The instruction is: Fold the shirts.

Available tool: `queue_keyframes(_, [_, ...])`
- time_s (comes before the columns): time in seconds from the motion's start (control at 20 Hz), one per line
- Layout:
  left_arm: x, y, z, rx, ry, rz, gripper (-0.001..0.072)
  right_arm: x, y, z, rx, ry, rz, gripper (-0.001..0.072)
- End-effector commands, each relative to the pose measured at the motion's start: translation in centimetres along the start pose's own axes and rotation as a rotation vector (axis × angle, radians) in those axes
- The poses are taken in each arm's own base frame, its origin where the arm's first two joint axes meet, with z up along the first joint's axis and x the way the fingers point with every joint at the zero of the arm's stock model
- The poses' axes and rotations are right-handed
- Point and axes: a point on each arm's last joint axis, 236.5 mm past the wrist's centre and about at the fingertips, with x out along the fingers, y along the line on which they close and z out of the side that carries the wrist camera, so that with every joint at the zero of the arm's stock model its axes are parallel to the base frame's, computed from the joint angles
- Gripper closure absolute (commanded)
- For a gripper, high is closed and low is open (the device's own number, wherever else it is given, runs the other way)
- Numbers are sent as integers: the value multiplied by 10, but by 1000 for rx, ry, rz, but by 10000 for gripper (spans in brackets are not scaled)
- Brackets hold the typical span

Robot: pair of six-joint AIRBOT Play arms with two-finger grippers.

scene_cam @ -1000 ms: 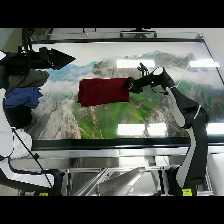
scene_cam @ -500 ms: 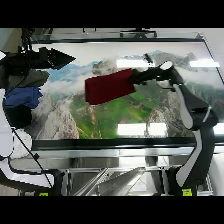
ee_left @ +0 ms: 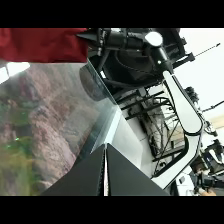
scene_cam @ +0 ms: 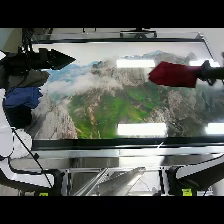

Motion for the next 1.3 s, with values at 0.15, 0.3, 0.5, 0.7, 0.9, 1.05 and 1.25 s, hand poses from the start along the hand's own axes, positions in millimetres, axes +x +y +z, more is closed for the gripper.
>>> queue_keyframes(0.15, [0,-1,-1,2,6,-3,705,-85,-198,-13,357,-270,-271,696])
queue_keyframes(0.3, [7,-4,-4,5,17,-11,705,-85,-237,-58,465,-328,-332,695])
queue_keyframes(0.5, [22,-11,-12,10,53,-34,705,-87,-249,-82,492,-368,-363,695])
queue_keyframes(0.7, [38,-18,-20,16,86,-58,706,-91,-240,-92,488,-347,-353,695])
queue_keyframes(0.9, [52,-26,-28,22,118,-80,706,-101,-231,-103,479,-368,-350,695])
queue_keyframes(1.05, [57,-29,-30,23,128,-87,705,-104,-227,-113,484,-364,-347,691])
queue_keyframes(1.25, [55,-29,-30,22,125,-86,705,-95,-218,-138,492,-241,-326,88])
